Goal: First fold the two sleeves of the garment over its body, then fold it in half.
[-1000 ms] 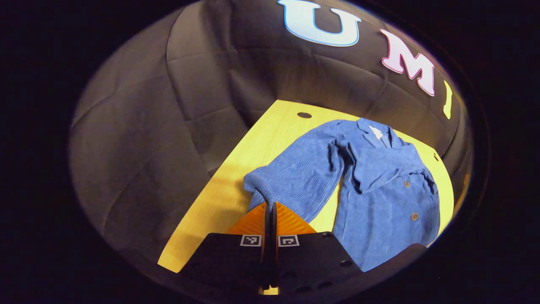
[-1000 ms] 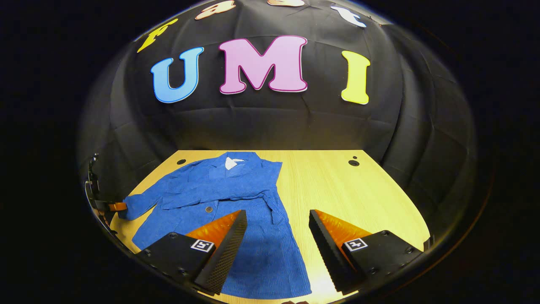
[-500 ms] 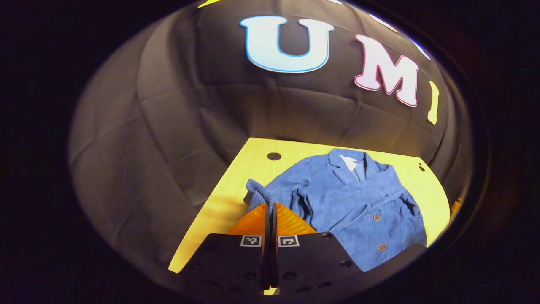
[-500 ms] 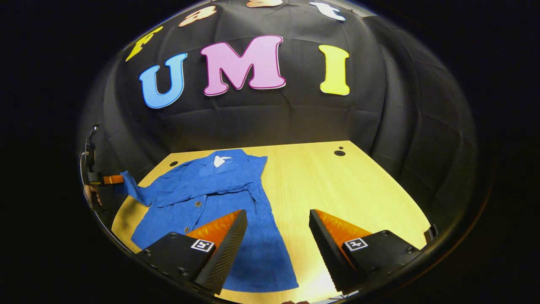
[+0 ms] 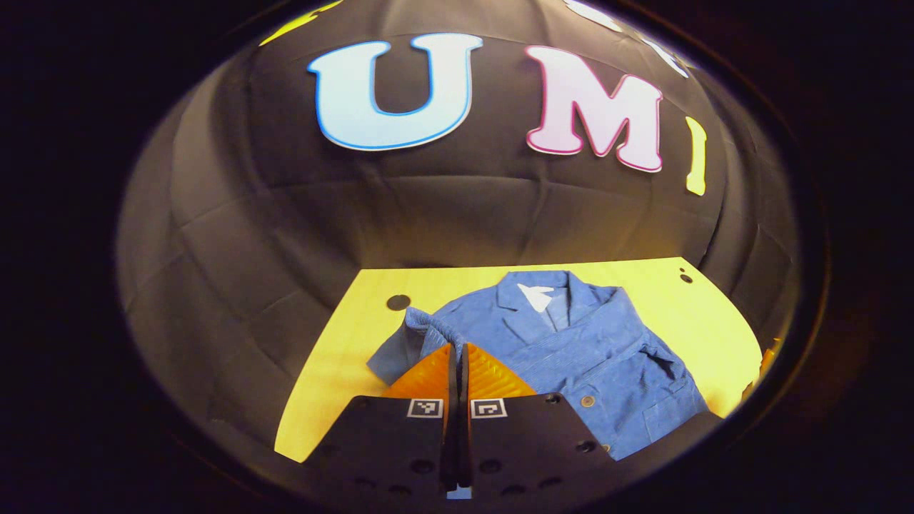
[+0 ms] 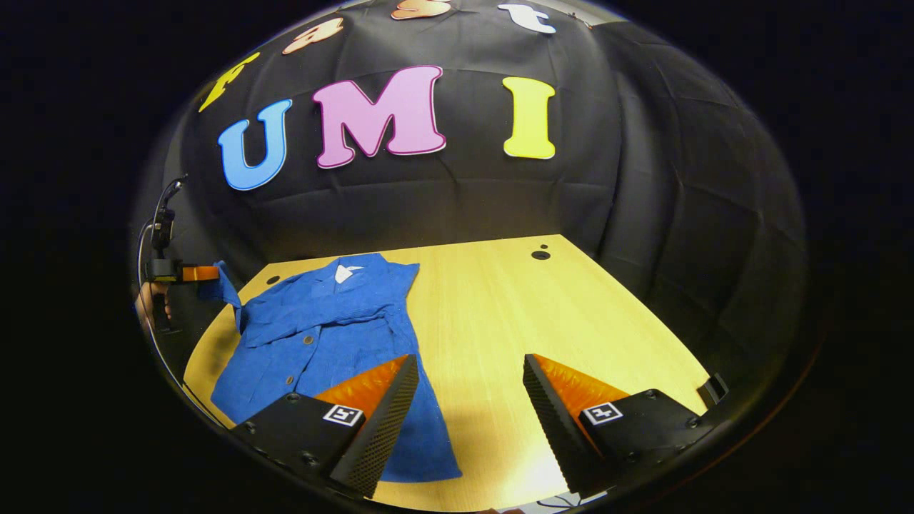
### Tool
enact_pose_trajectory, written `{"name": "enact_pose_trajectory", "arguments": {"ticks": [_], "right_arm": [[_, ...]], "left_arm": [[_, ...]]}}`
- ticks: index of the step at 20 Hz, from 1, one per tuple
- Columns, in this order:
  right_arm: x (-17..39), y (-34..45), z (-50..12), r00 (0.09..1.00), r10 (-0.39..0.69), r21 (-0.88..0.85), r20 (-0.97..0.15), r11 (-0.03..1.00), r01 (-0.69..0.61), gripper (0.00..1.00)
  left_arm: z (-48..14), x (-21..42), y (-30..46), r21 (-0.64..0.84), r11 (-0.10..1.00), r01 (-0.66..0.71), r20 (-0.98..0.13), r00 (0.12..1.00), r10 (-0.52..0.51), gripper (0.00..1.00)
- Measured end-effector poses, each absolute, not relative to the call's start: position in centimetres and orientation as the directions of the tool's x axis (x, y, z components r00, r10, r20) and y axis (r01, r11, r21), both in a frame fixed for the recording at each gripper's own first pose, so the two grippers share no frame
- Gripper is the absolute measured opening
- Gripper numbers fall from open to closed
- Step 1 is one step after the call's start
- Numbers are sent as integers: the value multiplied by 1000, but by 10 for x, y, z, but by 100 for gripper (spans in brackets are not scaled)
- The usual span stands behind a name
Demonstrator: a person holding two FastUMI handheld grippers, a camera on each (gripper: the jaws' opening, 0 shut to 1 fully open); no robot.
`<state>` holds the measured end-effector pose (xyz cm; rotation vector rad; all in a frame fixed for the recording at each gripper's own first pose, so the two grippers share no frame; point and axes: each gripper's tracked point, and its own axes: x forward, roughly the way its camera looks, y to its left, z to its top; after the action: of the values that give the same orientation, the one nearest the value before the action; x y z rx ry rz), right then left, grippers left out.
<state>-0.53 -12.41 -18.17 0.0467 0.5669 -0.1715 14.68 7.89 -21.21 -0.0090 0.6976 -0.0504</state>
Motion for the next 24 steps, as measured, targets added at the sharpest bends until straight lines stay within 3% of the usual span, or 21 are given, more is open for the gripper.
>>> {"name": "enact_pose_trajectory", "arguments": {"ticks": [13,24], "right_arm": [[-33,-203,-185,801,-258,-16,-540,955,297,95],[-33,-229,-195,785,-266,-22,-560,952,307,95]], "left_arm": [[-229,206,-71,-14,969,245,-665,721,-192,0],[-255,232,-177,-17,925,380,-703,653,-281,0]]}}
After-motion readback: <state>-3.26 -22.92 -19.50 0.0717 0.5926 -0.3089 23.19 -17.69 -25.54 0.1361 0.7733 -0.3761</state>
